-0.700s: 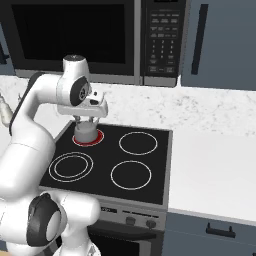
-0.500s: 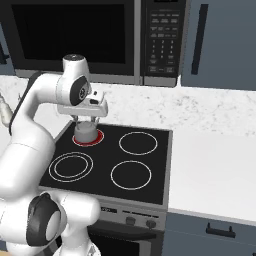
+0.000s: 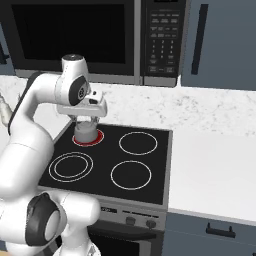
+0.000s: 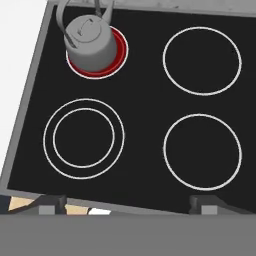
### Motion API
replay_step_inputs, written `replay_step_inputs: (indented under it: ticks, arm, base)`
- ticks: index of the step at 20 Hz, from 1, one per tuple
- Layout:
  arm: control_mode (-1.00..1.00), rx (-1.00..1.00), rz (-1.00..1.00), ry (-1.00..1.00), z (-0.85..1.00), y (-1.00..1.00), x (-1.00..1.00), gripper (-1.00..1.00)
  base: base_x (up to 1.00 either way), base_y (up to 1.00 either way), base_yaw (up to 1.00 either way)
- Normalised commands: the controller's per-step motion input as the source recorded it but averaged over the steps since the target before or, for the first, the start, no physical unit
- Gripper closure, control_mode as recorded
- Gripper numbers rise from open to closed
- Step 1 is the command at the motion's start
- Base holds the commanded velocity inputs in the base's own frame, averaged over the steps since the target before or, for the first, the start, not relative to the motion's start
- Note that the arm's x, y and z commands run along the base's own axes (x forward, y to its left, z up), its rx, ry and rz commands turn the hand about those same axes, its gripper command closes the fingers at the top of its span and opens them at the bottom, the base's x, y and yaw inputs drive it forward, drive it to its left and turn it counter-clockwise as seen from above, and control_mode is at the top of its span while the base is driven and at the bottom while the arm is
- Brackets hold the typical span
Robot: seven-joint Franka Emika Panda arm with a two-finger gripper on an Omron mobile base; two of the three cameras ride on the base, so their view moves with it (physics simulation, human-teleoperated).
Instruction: Turn off the rear left burner of the stove.
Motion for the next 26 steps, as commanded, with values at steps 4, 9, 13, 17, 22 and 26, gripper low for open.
replay_step_inputs:
  ticks: [4, 9, 13, 17, 22, 26]
  arm:
    - [-1.00, -0.33, 0.12, -0.20, -0.03, 0.79, -0.69, -1.00]
    - [-1.00, -0.31, 0.25, -0.34, -0.39, 1.00, -0.84, -1.00]
    - [-1.00, -0.49, 0.38, -0.10, -0.86, 1.00, -0.66, -1.00]
    - [-1.00, -0.60, 0.44, 0.00, -0.97, 1.00, -0.43, -1.00]
    - [-1.00, -0.64, 0.42, 0.00, -0.93, 0.69, -0.20, -1.00]
    - [-1.00, -0.60, 0.39, 0.01, -0.99, 0.36, -0.12, -1.00]
  base:
    - [0.00, 0.00, 0.00]
    - [0.00, 0.00, 0.00]
    - [0.00, 0.00, 0.00]
    - [0.00, 0.00, 0.00]
    - [0.00, 0.00, 0.00]
    - [0.00, 0.00, 0.00]
